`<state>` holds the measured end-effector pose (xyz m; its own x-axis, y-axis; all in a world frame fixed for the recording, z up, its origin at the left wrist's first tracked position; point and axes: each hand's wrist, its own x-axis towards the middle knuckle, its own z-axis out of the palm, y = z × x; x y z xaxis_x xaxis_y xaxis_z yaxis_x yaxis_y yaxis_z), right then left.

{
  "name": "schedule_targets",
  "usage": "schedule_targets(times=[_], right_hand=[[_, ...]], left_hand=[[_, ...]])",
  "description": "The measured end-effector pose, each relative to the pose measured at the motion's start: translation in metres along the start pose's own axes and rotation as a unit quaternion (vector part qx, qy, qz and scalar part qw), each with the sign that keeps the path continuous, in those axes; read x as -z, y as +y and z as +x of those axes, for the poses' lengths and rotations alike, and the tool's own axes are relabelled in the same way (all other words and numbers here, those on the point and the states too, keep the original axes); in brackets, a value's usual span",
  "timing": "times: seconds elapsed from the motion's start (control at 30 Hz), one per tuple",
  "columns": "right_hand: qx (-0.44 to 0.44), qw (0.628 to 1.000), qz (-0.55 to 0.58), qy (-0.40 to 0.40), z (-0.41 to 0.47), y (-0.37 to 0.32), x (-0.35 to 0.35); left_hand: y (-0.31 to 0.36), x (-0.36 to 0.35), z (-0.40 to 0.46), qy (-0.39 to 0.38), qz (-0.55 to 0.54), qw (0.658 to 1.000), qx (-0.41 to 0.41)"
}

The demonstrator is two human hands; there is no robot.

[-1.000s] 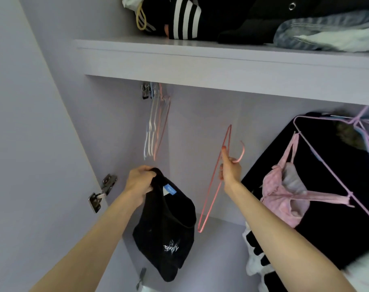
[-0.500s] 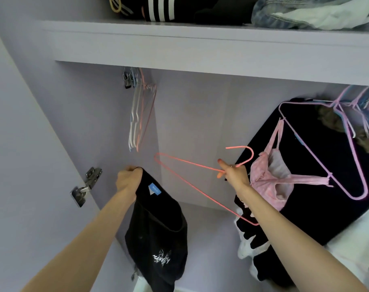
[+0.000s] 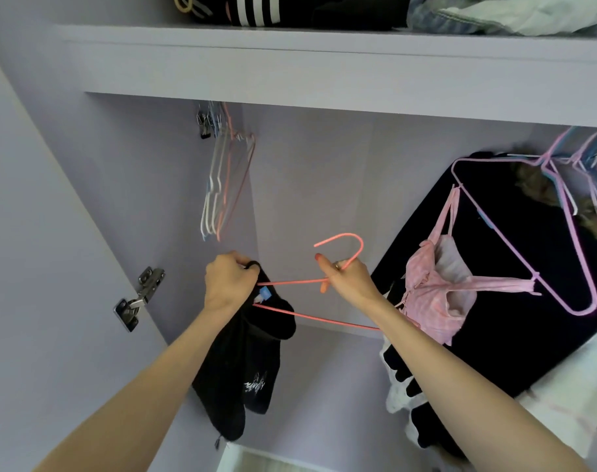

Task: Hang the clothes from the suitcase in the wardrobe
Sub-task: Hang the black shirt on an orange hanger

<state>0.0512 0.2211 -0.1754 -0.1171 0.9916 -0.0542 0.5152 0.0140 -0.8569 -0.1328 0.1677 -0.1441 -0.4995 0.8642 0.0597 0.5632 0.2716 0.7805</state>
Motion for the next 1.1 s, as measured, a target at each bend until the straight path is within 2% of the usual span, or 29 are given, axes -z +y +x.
schedule_targets(times=[0.2,0.33,0.47,0.53,0.6,0.67,0.7,0.73,0.8,0.87,1.0,1.1], right_hand=[[-0.012,0.994,0.108,0.019,-0.006,-0.024,-0.019],[-0.013,0.976,0.207,0.067,-0.003,-0.031,-0.011],[-0.007,0.970,0.239,0.044,-0.005,-0.029,-0.002],[0.046,0.974,0.218,0.048,-0.004,-0.023,-0.004],[0.128,0.973,0.145,0.124,-0.005,-0.019,-0.007],[0.236,0.943,0.046,0.230,-0.010,-0.013,-0.007],[0.275,0.931,0.006,0.238,-0.014,-0.010,-0.008],[0.282,0.938,-0.023,0.198,-0.016,-0.005,-0.008],[0.236,0.968,-0.070,0.041,-0.022,0.009,-0.013],[0.181,0.968,-0.150,-0.090,-0.026,0.029,-0.020],[0.114,0.917,-0.290,-0.249,-0.029,0.053,-0.035],[0.072,0.868,-0.387,-0.302,-0.026,0.065,-0.038]], left_hand=[[0.020,-0.007,-0.012,-0.034,0.023,0.993,-0.113],[0.013,-0.013,-0.006,-0.039,0.214,0.948,-0.234],[0.012,-0.017,0.001,-0.082,0.215,0.947,-0.226],[0.011,-0.021,0.005,-0.075,0.218,0.950,-0.212],[0.009,-0.022,0.008,-0.078,0.199,0.955,-0.207],[0.007,-0.021,0.011,-0.104,0.128,0.968,-0.191],[0.006,-0.020,0.012,-0.111,0.094,0.973,-0.181],[0.005,-0.018,0.013,-0.111,0.072,0.976,-0.171],[0.004,-0.016,0.015,-0.101,0.036,0.982,-0.155],[0.003,-0.014,0.013,-0.101,0.007,0.985,-0.139],[0.003,-0.007,0.010,-0.125,-0.062,0.983,-0.118],[0.002,0.000,0.007,-0.122,-0.099,0.985,-0.074]])
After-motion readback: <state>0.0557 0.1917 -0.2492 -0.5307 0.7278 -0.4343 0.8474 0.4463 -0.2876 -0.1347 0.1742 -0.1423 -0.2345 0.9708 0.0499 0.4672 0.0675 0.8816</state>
